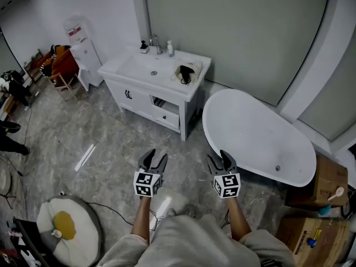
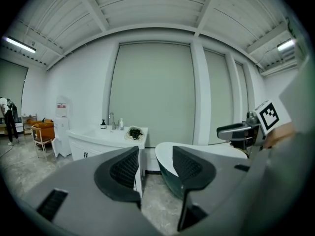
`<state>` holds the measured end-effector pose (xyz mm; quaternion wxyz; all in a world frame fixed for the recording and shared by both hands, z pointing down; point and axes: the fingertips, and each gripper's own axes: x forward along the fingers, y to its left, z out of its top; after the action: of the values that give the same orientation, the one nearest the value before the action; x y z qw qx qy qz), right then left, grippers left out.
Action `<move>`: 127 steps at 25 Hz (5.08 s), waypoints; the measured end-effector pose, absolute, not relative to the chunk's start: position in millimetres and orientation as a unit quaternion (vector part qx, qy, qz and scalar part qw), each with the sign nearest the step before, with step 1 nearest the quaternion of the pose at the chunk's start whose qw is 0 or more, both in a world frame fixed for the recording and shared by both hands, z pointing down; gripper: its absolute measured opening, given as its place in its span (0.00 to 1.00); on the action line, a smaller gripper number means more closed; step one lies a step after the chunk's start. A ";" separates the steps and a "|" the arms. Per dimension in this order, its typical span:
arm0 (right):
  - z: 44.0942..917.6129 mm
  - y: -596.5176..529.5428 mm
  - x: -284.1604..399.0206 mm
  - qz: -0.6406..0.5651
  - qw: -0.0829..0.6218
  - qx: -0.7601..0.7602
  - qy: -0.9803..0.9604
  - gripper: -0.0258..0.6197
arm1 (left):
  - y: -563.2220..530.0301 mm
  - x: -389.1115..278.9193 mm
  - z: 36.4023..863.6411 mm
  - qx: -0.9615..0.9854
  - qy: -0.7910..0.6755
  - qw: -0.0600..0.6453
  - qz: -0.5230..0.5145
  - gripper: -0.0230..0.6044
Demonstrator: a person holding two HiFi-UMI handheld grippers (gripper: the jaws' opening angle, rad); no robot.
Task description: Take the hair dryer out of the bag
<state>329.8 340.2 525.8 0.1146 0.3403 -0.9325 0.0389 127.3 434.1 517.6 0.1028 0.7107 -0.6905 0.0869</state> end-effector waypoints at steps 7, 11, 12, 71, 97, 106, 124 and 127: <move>528.6 325.4 331.4 0.031 0.121 0.333 -0.935 0.37 | 427.1 134.6 525.6 0.703 -0.697 0.110 0.088 0.34; 533.0 315.4 325.9 0.030 0.125 0.330 -0.935 0.36 | 419.3 131.0 530.6 0.700 -0.700 0.116 0.086 0.34; 533.6 312.3 323.0 0.030 0.125 0.329 -0.936 0.36 | 416.5 128.8 531.3 0.699 -0.700 0.116 0.086 0.34; 564.1 -44.0 53.9 0.037 0.168 0.377 -0.910 0.35 | 9.1 -131.5 561.3 0.757 -0.633 0.133 0.091 0.34; 581.1 -225.5 -40.0 0.068 0.182 0.292 -0.937 0.37 | -175.5 -181.9 564.5 0.725 -0.660 0.152 0.127 0.34; 604.2 -262.4 -55.9 0.089 0.200 0.264 -0.939 0.37 | -224.8 -183.2 584.0 0.725 -0.651 0.161 0.157 0.34; 637.8 -269.5 -72.2 0.119 0.237 0.316 -0.911 0.37 | -273.1 -171.5 622.5 0.801 -0.538 0.155 0.214 0.34; 643.3 -266.3 -75.8 0.129 0.243 0.342 -0.898 0.37 | -279.6 -169.3 628.7 0.822 -0.502 0.150 0.225 0.34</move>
<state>-75.8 -266.3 643.3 0.2430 0.3425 -0.8983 0.1293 -169.3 -279.6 628.7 0.1498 0.8217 -0.5017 0.2252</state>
